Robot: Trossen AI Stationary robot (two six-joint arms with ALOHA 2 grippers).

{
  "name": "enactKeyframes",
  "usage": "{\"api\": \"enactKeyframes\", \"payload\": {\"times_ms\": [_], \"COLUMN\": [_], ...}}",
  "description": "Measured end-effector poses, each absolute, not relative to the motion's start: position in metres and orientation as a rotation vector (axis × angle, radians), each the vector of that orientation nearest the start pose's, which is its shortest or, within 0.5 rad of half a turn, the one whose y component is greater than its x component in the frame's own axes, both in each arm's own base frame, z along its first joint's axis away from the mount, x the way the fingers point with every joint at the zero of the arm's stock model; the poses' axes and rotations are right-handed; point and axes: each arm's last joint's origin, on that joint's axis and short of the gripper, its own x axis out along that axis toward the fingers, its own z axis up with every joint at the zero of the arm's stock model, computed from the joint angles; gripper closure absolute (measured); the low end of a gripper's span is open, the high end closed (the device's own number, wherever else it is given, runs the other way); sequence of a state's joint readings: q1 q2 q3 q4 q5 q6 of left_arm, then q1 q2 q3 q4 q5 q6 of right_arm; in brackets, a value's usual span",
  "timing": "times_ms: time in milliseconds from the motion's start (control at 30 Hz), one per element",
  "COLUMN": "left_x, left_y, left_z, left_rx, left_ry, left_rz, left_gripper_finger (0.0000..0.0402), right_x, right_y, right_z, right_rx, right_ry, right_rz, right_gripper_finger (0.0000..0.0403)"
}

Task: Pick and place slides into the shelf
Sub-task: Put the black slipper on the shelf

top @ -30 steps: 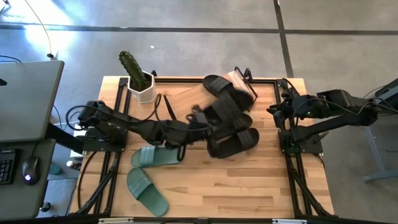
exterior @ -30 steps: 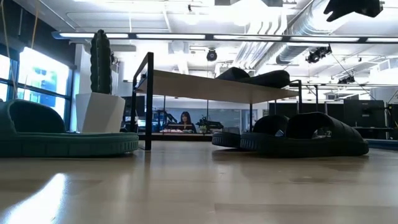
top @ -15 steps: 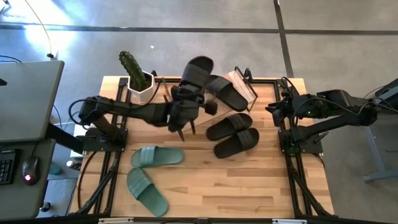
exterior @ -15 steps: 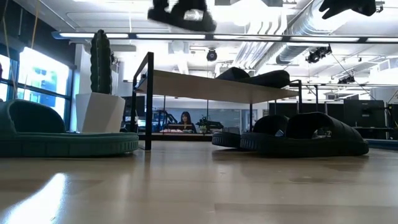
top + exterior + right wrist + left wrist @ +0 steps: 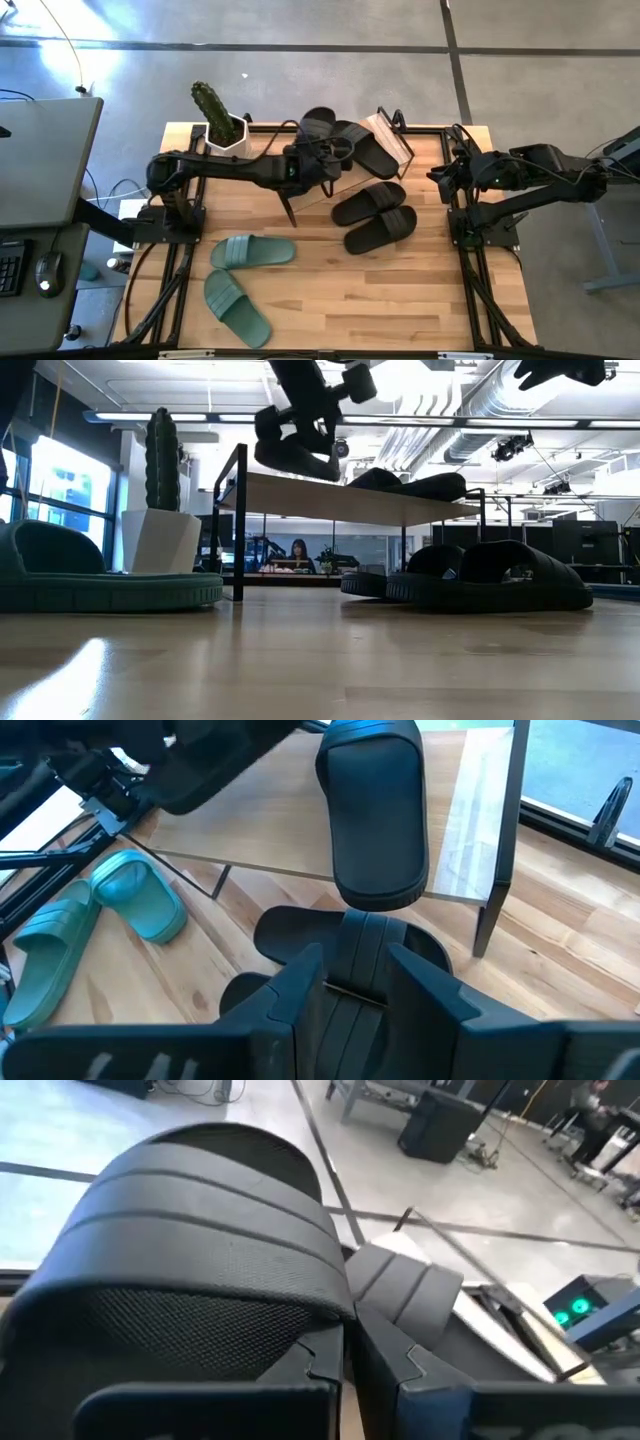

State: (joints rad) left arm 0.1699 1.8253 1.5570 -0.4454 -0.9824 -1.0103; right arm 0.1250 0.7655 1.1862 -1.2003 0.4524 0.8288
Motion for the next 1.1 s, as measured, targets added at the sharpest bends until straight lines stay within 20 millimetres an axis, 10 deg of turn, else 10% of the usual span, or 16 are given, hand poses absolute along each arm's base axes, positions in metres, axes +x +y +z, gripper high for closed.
{"api": "enactKeyframes", "payload": {"times_ms": [1100], "left_x": [0.394], "left_y": [0.094], "left_z": [0.27], "left_rx": [-0.722], "left_ry": [0.031], "left_rz": [1.403], "left_gripper_finger": [0.0401], "right_x": [0.094], "right_y": [0.001], "right_z": [0.372], "right_rx": [0.539], "right_ry": [0.649], "right_rz": [-0.523], "right_gripper_finger": [0.0302]}}
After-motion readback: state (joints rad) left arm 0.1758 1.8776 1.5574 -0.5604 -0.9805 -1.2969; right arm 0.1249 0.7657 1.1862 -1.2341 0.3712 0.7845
